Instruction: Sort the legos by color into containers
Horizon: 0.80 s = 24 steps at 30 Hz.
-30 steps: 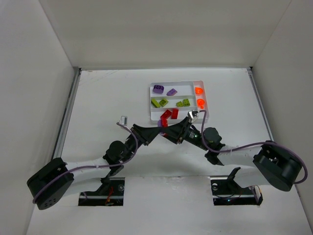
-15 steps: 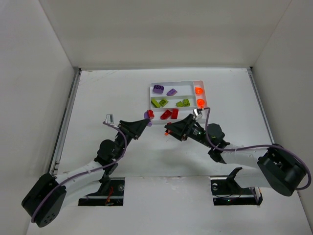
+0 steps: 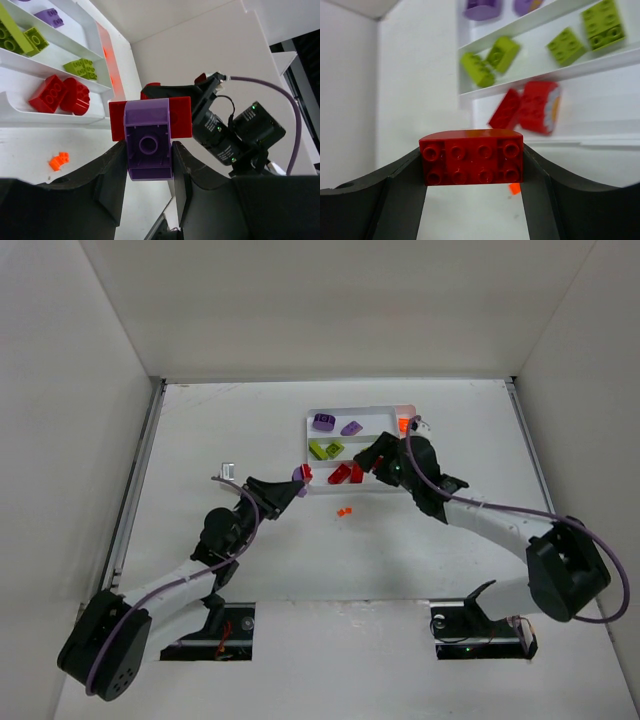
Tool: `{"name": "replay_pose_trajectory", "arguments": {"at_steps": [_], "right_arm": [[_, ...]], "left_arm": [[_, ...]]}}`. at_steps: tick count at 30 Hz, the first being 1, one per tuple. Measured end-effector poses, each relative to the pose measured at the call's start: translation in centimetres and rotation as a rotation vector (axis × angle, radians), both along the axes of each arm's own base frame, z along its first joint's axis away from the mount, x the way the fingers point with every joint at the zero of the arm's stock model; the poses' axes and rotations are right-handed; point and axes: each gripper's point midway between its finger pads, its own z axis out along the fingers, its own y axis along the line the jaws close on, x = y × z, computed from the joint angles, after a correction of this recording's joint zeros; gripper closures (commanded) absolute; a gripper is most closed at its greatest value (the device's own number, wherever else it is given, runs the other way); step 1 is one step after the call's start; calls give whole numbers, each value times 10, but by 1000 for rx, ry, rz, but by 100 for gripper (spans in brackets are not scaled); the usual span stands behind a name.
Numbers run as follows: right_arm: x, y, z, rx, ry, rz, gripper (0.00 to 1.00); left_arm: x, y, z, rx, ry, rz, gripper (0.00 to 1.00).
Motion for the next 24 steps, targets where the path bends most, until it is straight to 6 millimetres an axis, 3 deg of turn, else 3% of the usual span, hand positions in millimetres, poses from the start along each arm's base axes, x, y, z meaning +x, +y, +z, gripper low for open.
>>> {"name": "replay_pose_trajectory", "arguments": {"at_steps": [6,10,17,24], "right_arm": [[16,-31,-56,-279,119,-57,51],[20,-45,-78,-382,177,-73,47],[35,-50,-76,-429,168,-89,39],[39,-57,-75,-459,161,-110,21]], "left_arm": [[0,0,-8,27,7,-19,77],[0,4,-10,32,4,-19,76],[-1,5,-12,33,3,-25,76],[0,3,-13,30,4,-32,76]]}}
